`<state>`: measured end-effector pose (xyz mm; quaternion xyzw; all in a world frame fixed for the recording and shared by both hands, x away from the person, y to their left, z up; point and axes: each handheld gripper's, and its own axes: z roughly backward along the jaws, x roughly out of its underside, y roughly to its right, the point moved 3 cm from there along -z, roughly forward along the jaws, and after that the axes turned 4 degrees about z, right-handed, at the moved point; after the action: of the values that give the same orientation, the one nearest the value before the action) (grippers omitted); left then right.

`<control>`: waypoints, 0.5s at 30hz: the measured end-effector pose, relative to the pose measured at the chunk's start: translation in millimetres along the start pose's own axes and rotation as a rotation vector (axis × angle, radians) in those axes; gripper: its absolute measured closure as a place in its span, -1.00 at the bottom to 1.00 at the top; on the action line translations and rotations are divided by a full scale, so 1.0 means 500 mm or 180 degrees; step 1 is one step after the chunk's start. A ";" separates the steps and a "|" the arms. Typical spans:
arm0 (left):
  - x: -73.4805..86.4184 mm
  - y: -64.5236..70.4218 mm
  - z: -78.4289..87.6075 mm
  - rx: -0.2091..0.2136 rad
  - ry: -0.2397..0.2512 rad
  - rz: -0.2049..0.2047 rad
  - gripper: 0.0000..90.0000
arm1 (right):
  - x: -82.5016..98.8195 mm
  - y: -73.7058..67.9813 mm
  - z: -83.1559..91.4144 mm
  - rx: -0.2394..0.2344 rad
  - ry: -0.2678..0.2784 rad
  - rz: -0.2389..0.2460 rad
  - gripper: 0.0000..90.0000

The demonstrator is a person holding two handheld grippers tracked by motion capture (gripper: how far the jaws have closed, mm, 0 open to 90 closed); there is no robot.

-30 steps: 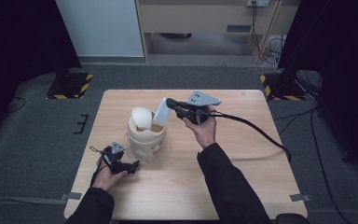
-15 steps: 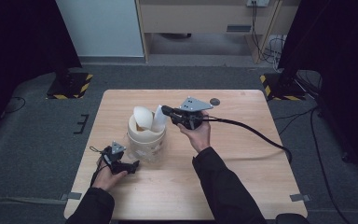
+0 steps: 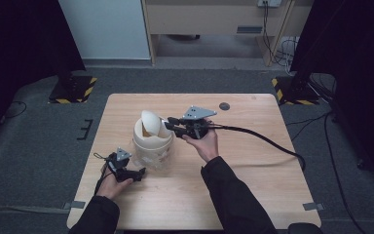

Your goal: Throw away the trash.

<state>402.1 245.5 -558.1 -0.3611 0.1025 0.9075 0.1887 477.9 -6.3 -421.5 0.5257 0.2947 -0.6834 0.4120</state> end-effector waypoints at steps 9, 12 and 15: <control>0.000 0.000 0.000 -0.0001 0.0000 0.0000 -1.00 | -0.041 0.032 0.042 0.0440 0.0241 -0.0156 0.13; 0.000 0.000 0.000 -0.0001 -0.0001 0.0000 -1.00 | -0.039 0.055 0.071 0.0678 0.0251 -0.0267 0.04; 0.000 0.000 0.000 -0.0002 0.0000 -0.0001 -1.00 | -0.025 0.075 0.104 0.0816 0.0188 -0.0327 -0.08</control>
<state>402.1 245.5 -558.1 -0.3612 0.1022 0.9074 0.1887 487.1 -64.7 -394.2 0.5781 0.2434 -0.7199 0.2971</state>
